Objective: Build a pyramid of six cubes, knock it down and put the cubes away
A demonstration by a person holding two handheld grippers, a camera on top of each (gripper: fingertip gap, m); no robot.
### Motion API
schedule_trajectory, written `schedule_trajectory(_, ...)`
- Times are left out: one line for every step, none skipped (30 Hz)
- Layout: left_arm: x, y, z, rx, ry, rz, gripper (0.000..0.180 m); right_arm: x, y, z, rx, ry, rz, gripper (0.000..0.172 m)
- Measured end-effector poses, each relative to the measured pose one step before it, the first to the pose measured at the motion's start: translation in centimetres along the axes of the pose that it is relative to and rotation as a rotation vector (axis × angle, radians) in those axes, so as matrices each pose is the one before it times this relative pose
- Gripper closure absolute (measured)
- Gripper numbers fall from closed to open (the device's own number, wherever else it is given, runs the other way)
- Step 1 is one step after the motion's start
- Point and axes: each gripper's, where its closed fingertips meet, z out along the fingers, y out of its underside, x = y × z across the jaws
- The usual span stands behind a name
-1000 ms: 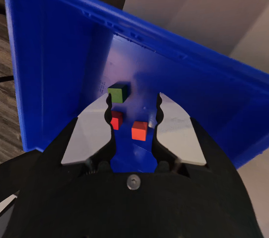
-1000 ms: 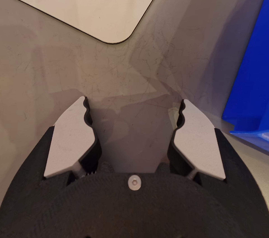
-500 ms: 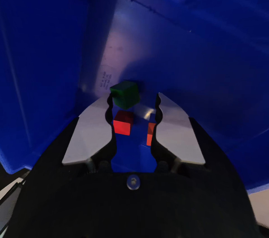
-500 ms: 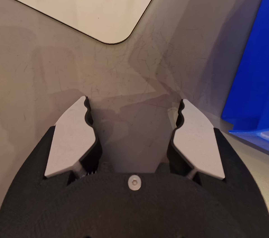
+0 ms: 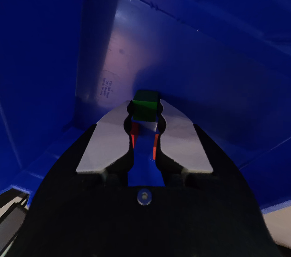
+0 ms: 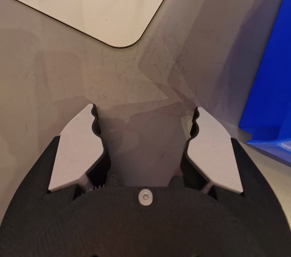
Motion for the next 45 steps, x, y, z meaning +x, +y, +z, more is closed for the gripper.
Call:
schedule_trajectory(0.022,0.000,-0.230,0.0054,-0.0039,-0.0081,0.152,0.000,0.000,0.000,0.0000,0.0000,0.0000,0.058)
schedule_trajectory(0.100,0.057,-0.297,0.0025,0.0000,-0.0082,0.152,-0.001,0.000,0.000,0.0000,0.0000,0.0001,0.058)
schedule_trajectory(0.141,-0.027,-0.453,0.0091,-0.0037,-0.0049,0.152,-0.001,0.000,0.000,0.0000,0.0000,0.0001,0.058)
schedule_trajectory(0.132,-0.089,-0.612,0.0138,-0.0112,-0.0045,0.152,0.000,0.000,0.000,0.0000,0.0001,0.0001,0.058)
schedule_trajectory(0.258,-0.100,-0.731,0.0151,-0.0070,-0.0066,0.152,-0.001,-0.007,0.007,0.0000,0.0001,0.0001,0.058)
schedule_trajectory(0.381,-0.132,-0.811,0.0170,-0.0034,-0.0057,0.152,0.001,0.000,0.000,0.0000,0.0001,0.0001,0.058)
schedule_trajectory(0.419,-0.192,-0.912,0.0218,-0.0094,-0.0033,0.152,0.001,-0.001,0.000,0.0000,0.0002,0.0001,0.058)
schedule_trajectory(0.520,-0.239,-0.958,0.0249,-0.0085,-0.0053,0.152,0.000,-0.009,0.007,0.0001,0.0002,0.0002,0.058)
schedule_trajectory(0.699,-0.287,-0.962,0.0257,-0.0004,-0.0073,0.152,0.002,-0.001,0.001,0.0001,0.0003,0.0003,0.058)
schedule_trajectory(0.751,-0.259,-0.951,0.0234,-0.0043,-0.0015,0.152,0.011,-0.003,0.002,0.0001,0.0003,0.0003,0.058)
schedule_trajectory(0.748,-0.267,-0.961,0.0244,-0.0114,0.0020,0.152,0.002,-0.001,0.001,0.0001,0.0002,0.0001,0.058)
schedule_trajectory(0.864,-0.338,-0.951,0.0271,-0.0056,0.0000,0.152,0.001,-0.001,0.001,0.0001,0.0001,0.0000,0.058)
schedule_trajectory(0.926,-0.337,-0.926,0.0268,-0.0027,-0.0025,0.152,0.001,-0.001,0.000,0.0000,0.0001,0.0000,0.058)
schedule_trajectory(0.976,-0.400,-0.886,0.0291,-0.0026,-0.0064,0.152,0.000,-0.001,0.000,0.0000,0.0000,0.0000,0.058)
schedule_trajectory(1.135,-0.525,-0.853,0.0358,0.0032,-0.0043,0.152,0.001,0.000,0.000,0.0000,0.0000,0.0000,0.058)
schedule_trajectory(1.232,-0.619,-0.776,0.0395,0.0067,-0.0043,0.152,0.000,0.000,0.000,0.0000,0.0000,0.0000,0.058)
schedule_trajectory(1.395,-0.607,-0.643,0.0374,0.0147,-0.0051,0.152,0.000,-0.001,0.000,0.0000,0.0000,0.0000,0.058)
schedule_trajectory(1.326,-0.428,-0.506,0.0246,0.0086,0.0000,0.152,0.000,0.000,0.000,0.0000,0.0000,0.0000,0.058)
schedule_trajectory(1.242,-0.357,-0.392,0.0190,0.0013,0.0005,0.152,0.000,0.000,0.000,0.0000,0.0000,0.0000,0.058)
schedule_trajectory(1.382,-0.417,-0.260,0.0212,0.0112,-0.0016,0.152,0.000,0.000,0.000,0.0000,0.0000,0.0000,0.058)
schedule_trajectory(1.470,-0.416,-0.126,0.0211,0.0181,0.0028,0.153,0.000,0.007,0.007,0.0000,0.0000,0.0000,0.058)
schedule_trajectory(1.412,-0.399,0.022,0.0195,0.0163,0.0023,0.152,0.010,-0.001,0.001,0.0000,0.0000,0.0000,0.058)
schedule_trajectory(1.366,-0.290,0.182,0.0132,0.0178,0.0022,0.153,0.000,0.000,0.000,0.0000,-0.0001,-0.0001,0.058)
schedule_trajectory(1.266,-0.089,0.307,0.0021,0.0145,0.0080,0.153,-0.003,-0.001,0.000,0.0000,-0.0003,0.0000,0.058)
schedule_trajectory(1.080,0.013,0.401,-0.0026,0.0068,0.0096,0.152,-0.003,0.000,0.000,0.0000,-0.0003,0.0000,0.058)
schedule_trajectory(1.087,0.002,0.443,0.0000,0.0128,0.0073,0.153,-0.004,0.000,0.000,0.0000,-0.0003,-0.0001,0.059)
schedule_trajectory(1.093,-0.045,0.440,0.0058,0.0184,0.0043,0.153,-0.004,-0.007,0.007,0.0000,-0.0003,-0.0001,0.059)
schedule_trajectory(1.064,-0.131,0.447,0.0126,0.0225,-0.0036,0.153,0.001,0.000,0.000,0.0000,0.0000,-0.0001,0.059)
schedule_trajectory(1.007,-0.171,0.461,0.0151,0.0222,-0.0080,0.153,0.003,-0.001,0.000,0.0001,0.0001,-0.0001,0.059)
schedule_trajectory(0.901,-0.057,0.491,0.0093,0.0173,-0.0044,0.152,0.003,0.000,0.000,0.0000,0.0002,-0.0001,0.059)
schedule_trajectory(0.788,0.109,0.523,-0.0021,0.0131,0.0001,0.152,0.004,-0.001,0.000,0.0000,0.0002,-0.0001,0.059)
schedule_trajectory(0.563,0.226,0.512,-0.0086,0.0012,0.0070,0.153,0.003,-0.002,0.001,0.0001,0.0001,-0.0002,0.059)
schedule_trajectory(0.454,0.243,0.456,-0.0090,-0.0002,0.0068,0.152,0.001,-0.001,0.001,0.0001,-0.0001,-0.0002,0.059)
schedule_trajectory(0.407,0.179,0.379,-0.0031,0.0054,0.0001,0.152,0.000,-0.001,0.000,0.0000,0.0000,-0.0001,0.059)
schedule_trajectory(0.384,0.091,0.329,0.0045,0.0116,-0.0083,0.153,-0.002,-0.007,0.007,0.0000,0.0000,0.0000,0.059)
schedule_trajectory(0.293,0.020,0.290,0.0110,0.0099,-0.0107,0.153,0.000,0.000,0.000,0.0000,0.0000,0.0000,0.059)
schedule_trajectory(0.222,0.064,0.255,0.0090,0.0054,-0.0056,0.153,0.000,-0.001,0.000,0.0000,0.0000,0.0000,0.059)
schedule_trajectory(0.112,0.136,0.242,0.0022,0.0000,-0.0031,0.153,0.000,0.007,0.007,0.0000,0.0000,-0.0001,0.059)
schedule_trajectory(0.103,0.149,0.237,0.0002,0.0008,-0.0027,0.153,0.008,-0.008,0.008,0.0000,0.0000,0.0000,0.059)
schedule_trajectory(0.118,0.118,0.195,0.0013,0.0020,-0.0036,0.153,0.000,0.000,0.000,0.0000,0.0000,0.0000,0.059)
schedule_trajectory(0.071,0.045,0.143,0.0051,-0.0011,-0.0032,0.153,0.000,0.000,0.000,0.0000,0.0000,0.0000,0.059)
schedule_trajectory(0.102,0.012,0.115,0.0060,0.0019,-0.0021,0.153,0.000,0.000,0.000,0.0000,0.0000,0.0000,0.059)
schedule_trajectory(0.127,0.064,0.110,0.0024,0.0048,-0.0022,0.153,0.000,0.000,0.000,0.0000,0.0000,0.0000,0.059)
schedule_trajectory(0.020,0.029,0.083,0.0039,-0.0009,-0.0017,0.152,-0.002,-0.007,0.007,0.0000,0.0000,0.0000,0.059)
schedule_trajectory(0.069,0.031,0.079,0.0052,0.0028,-0.0026,0.153,0.010,0.005,0.009,0.0000,0.0000,0.0000,0.059)
